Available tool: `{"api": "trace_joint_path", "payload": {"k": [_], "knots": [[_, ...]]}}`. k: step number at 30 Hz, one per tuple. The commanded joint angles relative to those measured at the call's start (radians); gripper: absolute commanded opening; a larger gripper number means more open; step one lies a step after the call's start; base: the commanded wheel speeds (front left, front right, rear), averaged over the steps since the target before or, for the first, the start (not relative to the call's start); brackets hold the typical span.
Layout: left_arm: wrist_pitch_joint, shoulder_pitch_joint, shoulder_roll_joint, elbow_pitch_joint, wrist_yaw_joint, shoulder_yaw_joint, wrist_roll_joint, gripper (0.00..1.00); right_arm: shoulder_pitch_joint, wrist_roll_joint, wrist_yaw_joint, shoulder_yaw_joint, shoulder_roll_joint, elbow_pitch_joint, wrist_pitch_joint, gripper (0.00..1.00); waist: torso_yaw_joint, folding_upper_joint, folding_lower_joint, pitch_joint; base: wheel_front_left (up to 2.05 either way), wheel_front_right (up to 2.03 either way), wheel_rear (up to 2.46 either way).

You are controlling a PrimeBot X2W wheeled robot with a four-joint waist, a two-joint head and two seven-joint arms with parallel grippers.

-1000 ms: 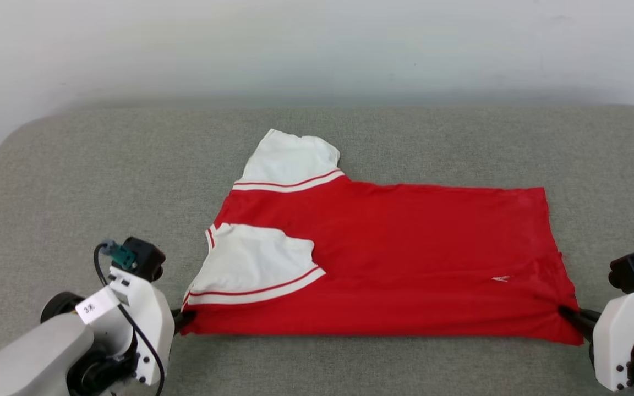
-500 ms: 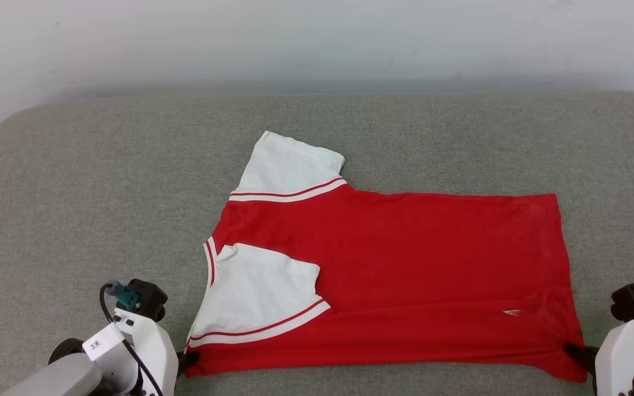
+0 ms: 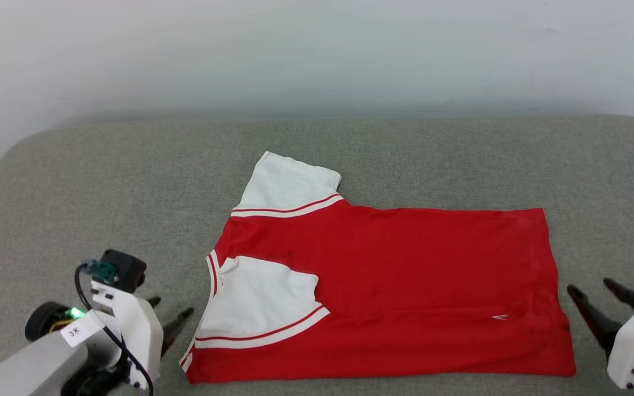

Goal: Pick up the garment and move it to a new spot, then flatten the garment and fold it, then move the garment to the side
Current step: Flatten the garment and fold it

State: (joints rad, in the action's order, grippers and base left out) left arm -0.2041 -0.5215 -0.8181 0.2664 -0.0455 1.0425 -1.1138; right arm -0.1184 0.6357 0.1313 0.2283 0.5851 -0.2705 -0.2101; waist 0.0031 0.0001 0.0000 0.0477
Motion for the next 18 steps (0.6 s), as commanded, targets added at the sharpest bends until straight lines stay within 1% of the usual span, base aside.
{"api": "trace_joint_path", "payload": {"k": [1, 3, 4, 6, 8, 11, 15, 18], "knots": [[0.040, -0.031, -0.011, -0.010, -0.019, -0.018, 0.033, 1.00, 0.017, -0.029, -0.001, -0.033, -0.023, 0.024, 0.037, 1.00, -0.009, -0.0001, 0.0000, -0.009, 0.00, 0.00, 0.00], [0.076, -0.051, -0.014, -0.019, -0.037, -0.031, 0.063, 1.00, 0.026, -0.071, -0.001, -0.077, -0.055, 0.058, 0.086, 1.00, -0.018, -0.0001, 0.0000, -0.012, 0.00, 0.00, 0.00], [0.076, -0.051, -0.014, -0.019, -0.037, -0.031, 0.063, 1.00, 0.026, -0.071, -0.001, -0.077, -0.055, 0.058, 0.086, 1.00, -0.018, -0.0001, 0.0000, -0.012, 0.00, 0.00, 0.00], [0.103, -0.081, -0.013, -0.026, -0.050, -0.048, 0.081, 1.00, 0.026, -0.117, -0.001, -0.117, -0.089, 0.100, 0.123, 1.00, -0.027, -0.0001, 0.0000, -0.011, 0.00, 0.00, 0.00], [0.122, -0.121, -0.012, -0.029, -0.060, -0.066, 0.105, 1.00, 0.031, -0.164, -0.001, -0.162, -0.132, 0.144, 0.156, 1.00, -0.037, -0.0001, 0.0000, -0.002, 0.00, 0.00, 0.00], [0.137, -0.190, 0.004, -0.027, -0.062, -0.082, 0.135, 1.00, 0.046, -0.227, -0.001, -0.217, -0.197, 0.216, 0.196, 1.00, -0.052, -0.0001, 0.0000, 0.020, 0.00, 0.00, 0.00], [0.110, -0.298, 0.023, -0.009, -0.042, -0.100, 0.163, 1.00, 0.068, -0.303, -0.001, -0.255, -0.270, 0.324, 0.220, 1.00, -0.074, -0.0001, 0.0000, 0.067, 0.00, 0.00, 0.00], [0.073, -0.390, 0.043, 0.018, -0.016, -0.104, 0.176, 1.00, 0.079, -0.343, -0.001, -0.266, -0.318, 0.391, 0.222, 1.00, -0.091, -0.0001, 0.0000, 0.115, 0.00, 0.00, 0.00]]}}
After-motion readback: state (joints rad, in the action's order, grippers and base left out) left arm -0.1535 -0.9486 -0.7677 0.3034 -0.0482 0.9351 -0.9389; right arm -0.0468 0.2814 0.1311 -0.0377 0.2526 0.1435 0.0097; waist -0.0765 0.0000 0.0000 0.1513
